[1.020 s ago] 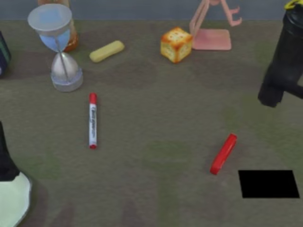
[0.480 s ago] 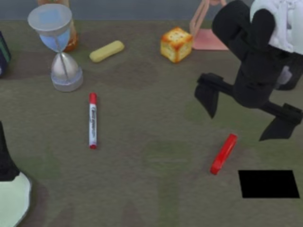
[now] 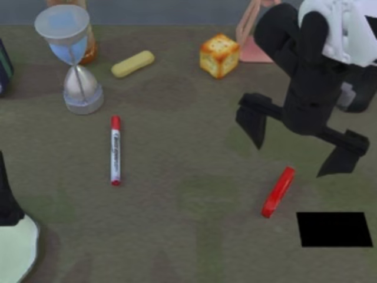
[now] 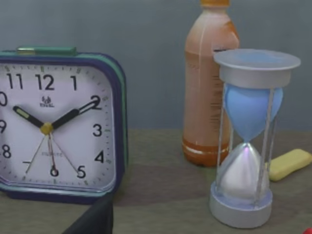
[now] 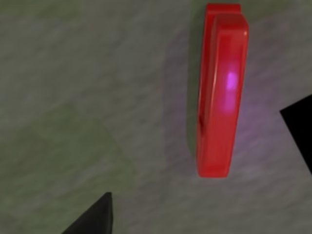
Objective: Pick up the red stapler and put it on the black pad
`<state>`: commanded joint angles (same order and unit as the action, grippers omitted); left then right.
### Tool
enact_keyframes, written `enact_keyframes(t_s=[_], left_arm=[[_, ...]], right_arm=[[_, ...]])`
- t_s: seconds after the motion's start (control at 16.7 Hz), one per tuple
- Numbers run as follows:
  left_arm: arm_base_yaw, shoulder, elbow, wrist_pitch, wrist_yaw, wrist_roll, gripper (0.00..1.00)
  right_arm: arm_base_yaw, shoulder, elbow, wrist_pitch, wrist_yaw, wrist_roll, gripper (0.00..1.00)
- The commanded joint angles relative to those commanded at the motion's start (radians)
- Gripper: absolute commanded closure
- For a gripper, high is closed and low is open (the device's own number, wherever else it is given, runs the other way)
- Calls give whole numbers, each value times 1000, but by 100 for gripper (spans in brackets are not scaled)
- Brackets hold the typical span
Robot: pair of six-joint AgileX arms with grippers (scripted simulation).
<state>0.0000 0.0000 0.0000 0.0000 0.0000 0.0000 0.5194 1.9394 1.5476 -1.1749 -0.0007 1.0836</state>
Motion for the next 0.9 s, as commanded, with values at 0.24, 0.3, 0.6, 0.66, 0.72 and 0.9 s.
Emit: enact_keyframes(t_s=[0.24, 0.3, 0.6, 0.66, 0.72, 0.9], left_arm=[[0, 0, 0, 0, 0, 0, 0], [0, 0, 0, 0, 0, 0, 0], [0, 0, 0, 0, 0, 0, 0], [0, 0, 0, 0, 0, 0, 0], [0, 0, 0, 0, 0, 0, 0], [0, 0, 0, 0, 0, 0, 0]], right_arm=[[3, 38, -78, 113, 1, -1, 0], [4, 55, -107, 163, 1, 0, 0], [7, 122, -226, 349, 1, 6, 0], [8, 126, -232, 357, 1, 6, 0], [8, 126, -232, 357, 1, 6, 0], [8, 126, -232, 357, 1, 6, 8]])
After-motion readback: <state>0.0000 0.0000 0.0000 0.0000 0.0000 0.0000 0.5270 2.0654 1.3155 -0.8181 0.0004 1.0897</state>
